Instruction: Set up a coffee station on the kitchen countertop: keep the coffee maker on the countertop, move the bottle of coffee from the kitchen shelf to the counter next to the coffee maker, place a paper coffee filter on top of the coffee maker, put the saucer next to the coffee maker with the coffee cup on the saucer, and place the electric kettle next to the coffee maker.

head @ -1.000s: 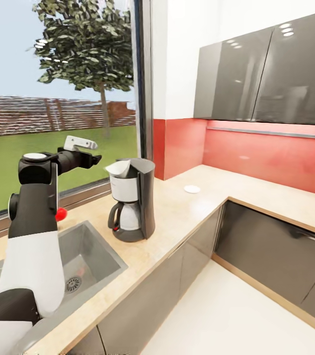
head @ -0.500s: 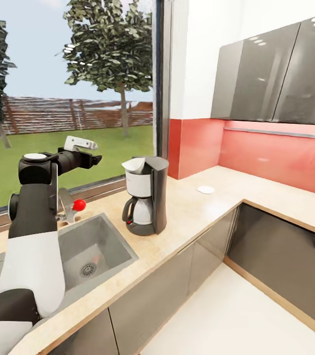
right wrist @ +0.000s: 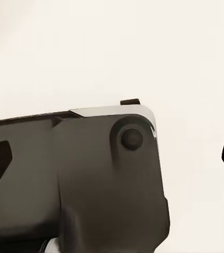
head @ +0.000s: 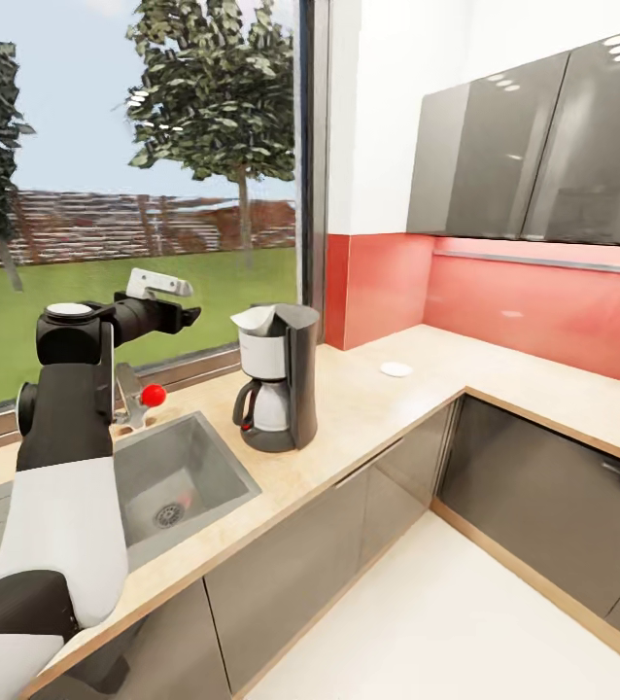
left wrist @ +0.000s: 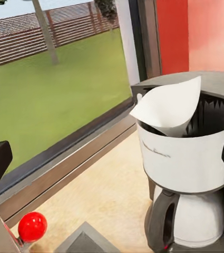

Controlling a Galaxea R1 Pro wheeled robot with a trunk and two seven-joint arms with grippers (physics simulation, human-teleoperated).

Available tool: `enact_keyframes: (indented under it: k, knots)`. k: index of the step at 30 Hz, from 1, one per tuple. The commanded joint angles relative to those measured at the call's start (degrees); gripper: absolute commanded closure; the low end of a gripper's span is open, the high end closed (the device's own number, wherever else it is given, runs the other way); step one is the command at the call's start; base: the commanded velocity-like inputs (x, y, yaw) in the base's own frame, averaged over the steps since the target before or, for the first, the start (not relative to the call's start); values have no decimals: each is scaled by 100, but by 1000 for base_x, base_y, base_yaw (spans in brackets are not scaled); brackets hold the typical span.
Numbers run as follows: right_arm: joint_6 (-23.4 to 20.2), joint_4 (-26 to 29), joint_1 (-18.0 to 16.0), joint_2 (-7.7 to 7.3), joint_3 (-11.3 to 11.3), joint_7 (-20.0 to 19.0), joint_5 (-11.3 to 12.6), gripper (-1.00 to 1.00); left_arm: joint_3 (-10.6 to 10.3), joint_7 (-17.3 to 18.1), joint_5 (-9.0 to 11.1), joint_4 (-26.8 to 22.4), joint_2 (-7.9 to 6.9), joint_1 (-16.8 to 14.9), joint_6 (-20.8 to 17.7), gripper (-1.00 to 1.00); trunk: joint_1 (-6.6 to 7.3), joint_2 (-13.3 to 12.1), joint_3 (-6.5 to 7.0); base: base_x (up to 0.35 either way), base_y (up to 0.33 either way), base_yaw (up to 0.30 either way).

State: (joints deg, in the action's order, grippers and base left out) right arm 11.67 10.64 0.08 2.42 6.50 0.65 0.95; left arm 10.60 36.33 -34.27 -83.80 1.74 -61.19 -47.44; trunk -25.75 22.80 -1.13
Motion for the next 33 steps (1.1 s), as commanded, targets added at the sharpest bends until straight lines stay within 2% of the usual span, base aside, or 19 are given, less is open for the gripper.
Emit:
enact_keyframes:
  k: [1, 8, 14, 17, 18, 19, 20, 23, 24, 26, 29, 33]
  knots:
    - [11, 8, 1, 4, 27, -2, 10, -100, 16, 64, -54, -5, 3, 31, -11, -100, -4, 12, -12, -8, -5, 0]
    - [11, 8, 1, 3, 27, 4, 10, -100, 42, 88, -54, -5, -58, 529, 58, -100, -4, 12, -12, -2, -1, 0]
    - [11, 8, 1, 4, 27, 6, 10, -100, 57, 88, -60, -5, -67, 1025, 961, -100, -4, 12, -12, 0, 0, 107]
    - [11, 8, 1, 4, 29, 6, 10, -100, 85, 87, -59, -5, -68, 1252, 1267, -100, -4, 12, -12, 0, 0, 242]
    - [11, 8, 1, 4, 28, 6, 10, -100, 156, 92, -31, -5, -68, 1316, 1324, -100, -4, 12, -12, 0, 0, 268]
    - [8, 8, 1, 4, 28, 6, 10, -100, 264, 100, 63, -5, -68, 1360, 1361, -100, -4, 12, -12, 0, 0, 272]
    - [3, 8, 1, 4, 27, 6, 10, -100, 541, 205, 400, -5, -134, 1487, 1411, -100, -4, 12, -12, 0, 0, 276]
    - [2, 8, 1, 7, 27, 6, 10, -100, 674, 440, 676, -5, -364, 1774, 1438, -100, -4, 12, -12, 0, 0, 276]
    - [2, 3, 1, 7, 27, 6, 10, -100, 702, 739, 1037, -5, -469, 2028, 1851, -100, -4, 12, -12, 0, 0, 277]
    - [2, 1, 1, 6, 23, 6, 8, -100, 702, 933, 1155, -5, -481, 2189, 2093, -100, -4, 12, -12, 0, 0, 277]
    - [2, 2, 1, 5, 26, 6, 10, -100, 701, 1156, 1197, -5, -470, 2361, 2191, -100, -4, 12, -12, 0, 0, 277]
    - [2, 0, 1, 4, 24, 6, 8, -100, 700, 1233, 1214, -5, -443, 2512, 2224, -100, -4, 12, -12, 0, 0, 277]
